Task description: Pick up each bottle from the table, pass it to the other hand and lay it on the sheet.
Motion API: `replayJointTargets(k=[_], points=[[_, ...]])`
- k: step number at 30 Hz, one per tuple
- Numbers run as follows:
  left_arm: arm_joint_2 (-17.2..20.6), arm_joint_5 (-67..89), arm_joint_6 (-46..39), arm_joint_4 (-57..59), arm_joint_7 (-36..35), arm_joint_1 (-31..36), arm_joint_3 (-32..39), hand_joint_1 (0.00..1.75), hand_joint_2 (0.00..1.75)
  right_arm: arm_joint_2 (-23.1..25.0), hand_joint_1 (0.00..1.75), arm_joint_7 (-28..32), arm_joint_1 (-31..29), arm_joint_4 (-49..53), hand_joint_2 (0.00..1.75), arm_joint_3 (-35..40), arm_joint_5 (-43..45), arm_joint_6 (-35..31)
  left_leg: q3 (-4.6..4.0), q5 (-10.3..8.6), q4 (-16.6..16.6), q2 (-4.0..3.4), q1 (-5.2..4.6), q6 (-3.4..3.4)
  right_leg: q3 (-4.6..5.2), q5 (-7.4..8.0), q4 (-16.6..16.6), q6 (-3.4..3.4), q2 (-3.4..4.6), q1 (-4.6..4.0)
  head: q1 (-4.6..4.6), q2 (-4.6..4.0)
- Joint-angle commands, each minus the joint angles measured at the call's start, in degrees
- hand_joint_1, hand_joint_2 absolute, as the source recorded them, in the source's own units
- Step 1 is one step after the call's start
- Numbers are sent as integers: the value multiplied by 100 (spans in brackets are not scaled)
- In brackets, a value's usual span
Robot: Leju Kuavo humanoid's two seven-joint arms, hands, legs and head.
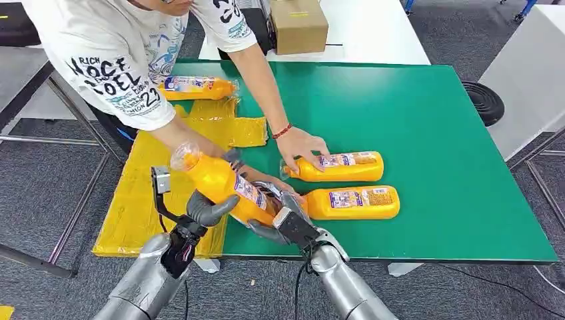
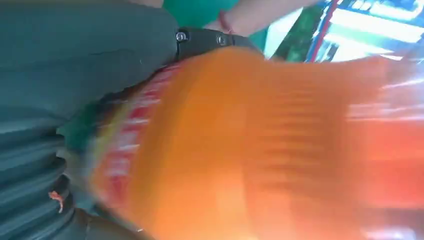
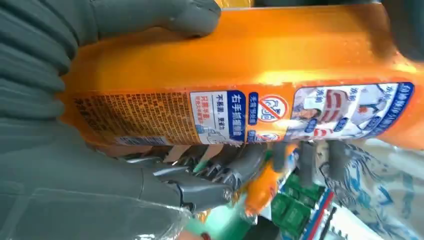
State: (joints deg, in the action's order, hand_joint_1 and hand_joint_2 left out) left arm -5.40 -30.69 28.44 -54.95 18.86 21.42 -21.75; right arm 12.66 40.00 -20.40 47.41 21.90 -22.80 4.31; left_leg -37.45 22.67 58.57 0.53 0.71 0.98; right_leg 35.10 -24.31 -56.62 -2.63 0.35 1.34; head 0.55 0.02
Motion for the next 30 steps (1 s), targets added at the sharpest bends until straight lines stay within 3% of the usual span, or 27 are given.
replayJointTargets(k=[1,8,9,12,13,14,25,26,27,28,29,30], points=[[-62,-123,-471,210,165,300,389,0,175,-82,175,0,-281,-748,175,659,112,-38,11,3,-1,2,2,-1,-14,-3,3,9,-6,-4,0,0],[23,-116,-348,94,238,252,314,0,175,-98,175,0,-388,-890,175,767,185,-43,21,9,1,-4,5,-1,-25,-7,3,14,-3,-8,0,0],[46,-34,-317,60,307,246,254,10,175,-101,175,0,-397,-891,175,775,222,-57,18,8,1,-3,4,-1,-21,-6,3,11,-3,-6,0,0],[46,-34,-317,60,307,246,254,10,175,-101,175,0,-397,-891,175,775,222,-57,18,6,-1,-1,4,-1,-21,-6,4,12,-5,-6,0,0],[51,37,-289,29,361,249,201,164,175,-114,175,0,-402,-887,175,784,250,-66,13,5,-1,-1,5,-1,-16,-4,4,10,-4,-6,0,0],[61,56,-252,24,381,246,179,175,175,-120,175,0,-411,-890,175,793,262,-69,27,10,-2,-1,4,-1,-30,-9,5,15,-6,-7,0,0],[125,406,-199,12,609,315,-3,175,175,-174,175,0,-386,-824,175,746,344,-173,14,5,0,4,3,-1,-18,-6,3,10,-10,-5,0,0],[125,424,-212,23,626,322,-2,175,175,-172,161,0,-382,-816,175,727,353,-209,23,9,0,5,5,-1,-29,-10,4,13,-12,-8,0,0],[125,424,-212,23,626,322,-2,175,175,-172,161,0,-382,-816,175,727,353,-209,19,6,-1,4,3,-1,-22,-7,4,11,-10,-5,2,0],[133,444,-228,27,646,320,3,175,175,-158,72,0,-383,-810,175,678,375,-283,14,4,-1,6,3,0,-18,-6,3,10,-11,-5,-2,0],[136,478,-265,19,668,313,14,175,175,-135,0,0,-377,-805,175,598,406,-382,22,8,1,5,5,-1,-28,-9,3,13,-13,-8,0,0],[139,491,-291,7,674,305,24,175,175,-120,0,0,-367,-785,175,543,445,-415,17,5,-1,4,4,-1,-21,-6,4,11,-9,-6,0,0]])
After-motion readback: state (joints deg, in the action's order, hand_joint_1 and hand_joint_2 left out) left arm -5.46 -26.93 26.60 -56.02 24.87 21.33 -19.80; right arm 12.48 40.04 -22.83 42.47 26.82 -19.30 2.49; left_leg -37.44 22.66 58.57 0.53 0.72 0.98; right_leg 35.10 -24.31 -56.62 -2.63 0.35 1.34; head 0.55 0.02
